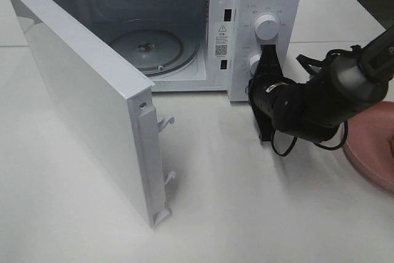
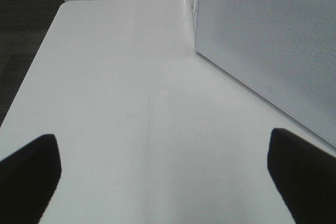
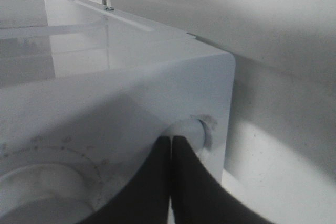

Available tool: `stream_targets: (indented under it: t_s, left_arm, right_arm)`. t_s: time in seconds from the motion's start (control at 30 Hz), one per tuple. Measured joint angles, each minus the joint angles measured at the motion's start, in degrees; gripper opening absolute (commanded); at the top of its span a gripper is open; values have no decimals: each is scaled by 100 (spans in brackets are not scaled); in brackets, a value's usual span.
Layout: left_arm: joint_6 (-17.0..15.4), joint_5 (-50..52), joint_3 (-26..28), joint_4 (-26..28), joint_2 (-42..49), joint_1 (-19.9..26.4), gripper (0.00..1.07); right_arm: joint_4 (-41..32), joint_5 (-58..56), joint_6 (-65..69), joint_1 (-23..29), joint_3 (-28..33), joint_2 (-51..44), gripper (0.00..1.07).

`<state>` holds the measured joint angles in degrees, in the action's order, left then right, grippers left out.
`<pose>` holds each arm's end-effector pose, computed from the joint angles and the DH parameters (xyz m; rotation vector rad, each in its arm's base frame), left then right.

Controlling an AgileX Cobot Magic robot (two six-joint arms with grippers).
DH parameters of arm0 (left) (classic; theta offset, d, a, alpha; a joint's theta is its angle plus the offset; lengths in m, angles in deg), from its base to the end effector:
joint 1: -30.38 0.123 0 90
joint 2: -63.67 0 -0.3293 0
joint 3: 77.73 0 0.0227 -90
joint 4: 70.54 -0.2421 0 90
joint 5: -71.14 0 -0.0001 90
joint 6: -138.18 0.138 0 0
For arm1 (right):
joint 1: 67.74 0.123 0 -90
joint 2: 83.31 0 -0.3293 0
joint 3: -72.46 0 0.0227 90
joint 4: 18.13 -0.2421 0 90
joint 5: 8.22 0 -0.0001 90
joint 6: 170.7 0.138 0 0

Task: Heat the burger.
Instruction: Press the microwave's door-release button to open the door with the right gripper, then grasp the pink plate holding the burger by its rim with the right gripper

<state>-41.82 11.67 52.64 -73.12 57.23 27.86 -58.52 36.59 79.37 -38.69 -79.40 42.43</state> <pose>-0.0144 0.0060 0.2544 0.0427 2.0154 0.0257 0.4055 0.1532 0.1275 1.4875 1.5121 0.9583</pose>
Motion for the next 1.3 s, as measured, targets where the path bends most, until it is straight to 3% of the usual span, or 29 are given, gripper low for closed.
stream_targets:
  t_s: [0.6, 1.3]
  left_arm:
    - [0, 0, 0, 0, 0, 0, 100]
    - [0, 0, 0, 0, 0, 0, 100]
  right_arm:
    - [120, -1140, -1329, -40, 619, -871, 0]
    - [539, -4217, -5810, -86, 733, -2235, 4]
